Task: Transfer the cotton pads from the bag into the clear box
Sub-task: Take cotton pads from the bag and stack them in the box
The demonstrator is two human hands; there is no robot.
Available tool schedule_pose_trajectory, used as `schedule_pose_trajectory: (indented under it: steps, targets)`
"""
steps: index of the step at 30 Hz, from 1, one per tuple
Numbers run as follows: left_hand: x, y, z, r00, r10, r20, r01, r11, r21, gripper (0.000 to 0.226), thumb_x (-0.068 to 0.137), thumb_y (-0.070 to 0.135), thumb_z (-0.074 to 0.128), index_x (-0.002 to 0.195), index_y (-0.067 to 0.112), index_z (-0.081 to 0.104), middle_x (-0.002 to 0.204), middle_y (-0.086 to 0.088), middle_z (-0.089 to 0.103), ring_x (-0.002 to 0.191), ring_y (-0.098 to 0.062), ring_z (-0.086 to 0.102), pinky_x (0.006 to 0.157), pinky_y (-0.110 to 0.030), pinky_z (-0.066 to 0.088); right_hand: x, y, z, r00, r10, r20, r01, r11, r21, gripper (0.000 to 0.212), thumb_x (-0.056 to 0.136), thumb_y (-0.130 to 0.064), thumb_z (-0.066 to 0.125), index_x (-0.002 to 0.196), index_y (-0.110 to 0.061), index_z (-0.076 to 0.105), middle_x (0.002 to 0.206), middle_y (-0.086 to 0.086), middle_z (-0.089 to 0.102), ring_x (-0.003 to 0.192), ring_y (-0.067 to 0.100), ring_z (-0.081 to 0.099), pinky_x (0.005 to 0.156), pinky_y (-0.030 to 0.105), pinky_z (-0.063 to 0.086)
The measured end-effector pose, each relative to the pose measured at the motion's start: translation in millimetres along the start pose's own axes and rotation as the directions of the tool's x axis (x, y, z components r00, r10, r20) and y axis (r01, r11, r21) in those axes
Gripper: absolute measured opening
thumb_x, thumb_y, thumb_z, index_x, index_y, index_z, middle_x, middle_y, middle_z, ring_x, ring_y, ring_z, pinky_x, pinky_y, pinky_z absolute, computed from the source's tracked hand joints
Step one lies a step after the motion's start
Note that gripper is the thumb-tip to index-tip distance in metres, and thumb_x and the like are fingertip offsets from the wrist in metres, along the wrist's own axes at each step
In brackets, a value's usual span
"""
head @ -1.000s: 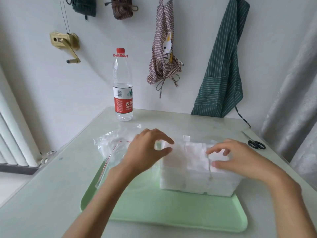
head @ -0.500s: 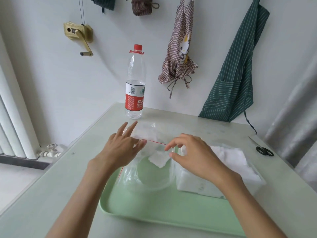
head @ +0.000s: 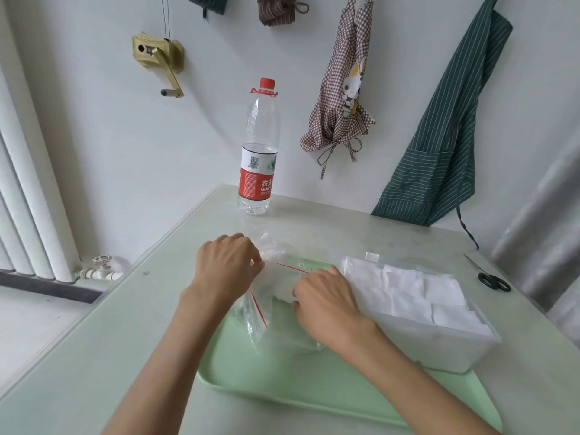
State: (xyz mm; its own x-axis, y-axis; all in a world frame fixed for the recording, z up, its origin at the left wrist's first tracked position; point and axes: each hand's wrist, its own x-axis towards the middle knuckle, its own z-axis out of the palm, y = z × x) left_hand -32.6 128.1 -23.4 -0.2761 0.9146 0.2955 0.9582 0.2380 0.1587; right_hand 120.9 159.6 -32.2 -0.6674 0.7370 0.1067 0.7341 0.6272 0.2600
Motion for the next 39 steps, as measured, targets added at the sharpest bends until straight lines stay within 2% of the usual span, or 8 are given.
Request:
schedule_pose_trajectory:
  steps: [3,8,15,18,21,27,35,39]
  targets:
    - [1,-1,-3,1.000,0.030,0.008,-0.030,1.000,-0.006,0.025,0.091,0.049,0.051,0.105,0.037,0.067,0.109,0.008,0.059,0.104,-0.017,0.054,0.067,-0.026,0.028,18,-5,9,0.999,0.046,0.028,-0.045,0.998,-0.055,0.019,0.092,-0.030,0.052,0.098,-0.016,0.063,0.109,0.007,0.065,0.108,0.026,0.052,0.095,0.032,0.027]
    - [2,-6,-14,0.972,0.176,0.158,-0.163,0.982,-0.097,0.043,0.078,0.054,0.065,0.120,0.044,0.057,0.136,0.010,0.046,0.128,-0.014,0.035,0.093,-0.028,0.031,34,-7,7,0.993,0.107,0.050,-0.105,0.994,-0.031,0.019,0.086,-0.006,0.055,0.100,-0.017,0.062,0.109,0.006,0.065,0.109,0.025,0.054,0.095,0.030,0.027]
    - [3,-8,-14,0.972,0.193,0.135,-0.185,0.980,-0.072,0.049,0.075,0.041,0.072,0.121,0.044,0.055,0.147,0.012,0.034,0.136,-0.013,0.024,0.101,-0.030,0.027,6,15,-39,0.985,-0.085,0.149,0.051,0.974,0.222,0.027,0.091,-0.025,0.049,0.068,-0.011,0.053,0.071,0.008,0.049,0.078,0.029,0.042,0.068,0.029,0.026]
    - [5,-7,-19,0.963,0.243,0.113,-0.218,0.955,-0.200,0.041,0.083,0.039,0.066,0.122,0.043,0.055,0.146,0.012,0.036,0.137,-0.015,0.024,0.106,-0.034,0.026,-13,40,-50,0.982,-0.063,0.178,-0.046,0.833,0.551,0.017,0.090,-0.021,0.054,0.075,-0.014,0.059,0.068,-0.004,0.049,0.059,0.009,0.041,0.053,0.022,0.029]
    - [5,-1,-26,0.941,0.325,0.091,-0.257,0.865,-0.431,0.030,0.092,0.035,0.054,0.122,0.038,0.057,0.142,0.011,0.043,0.136,-0.012,0.030,0.112,-0.034,0.026,-34,58,-48,0.971,-0.080,0.223,-0.151,0.517,0.842,0.015,0.093,-0.019,0.056,0.096,-0.009,0.066,0.076,-0.008,0.055,0.066,0.004,0.046,0.067,0.015,0.036]
    - [-8,34,-42,0.914,0.341,0.221,-0.017,0.575,-0.818,0.058,0.081,0.062,0.030,0.109,0.026,0.067,0.105,0.012,0.069,0.096,-0.001,0.062,0.072,-0.019,0.044,-60,73,-31,0.986,-0.045,0.163,-0.157,0.106,0.982,0.020,0.096,-0.016,0.052,0.102,0.001,0.060,0.078,-0.005,0.057,0.067,0.009,0.048,0.059,0.017,0.035]
    - [-11,77,-28,0.916,0.343,0.208,-0.008,0.534,-0.845,0.019,0.092,0.036,0.052,0.091,0.030,0.070,0.078,0.014,0.070,0.071,0.005,0.059,0.058,-0.010,0.042,-73,101,-28,0.986,0.091,0.139,-0.146,0.080,0.986,0.017,0.095,-0.018,0.054,0.098,-0.007,0.066,0.079,-0.007,0.058,0.068,0.006,0.053,0.055,0.015,0.037]
    - [-6,106,-24,0.954,0.255,0.157,0.012,0.492,-0.871,0.022,0.090,0.027,0.060,0.097,0.009,0.072,0.080,0.000,0.069,0.062,0.000,0.055,0.053,-0.009,0.039,-70,117,-28,0.954,0.281,0.108,-0.115,0.010,0.993,0.035,0.095,-0.038,0.047,0.100,-0.010,0.067,0.089,-0.005,0.067,0.083,0.009,0.063,0.072,0.020,0.049]
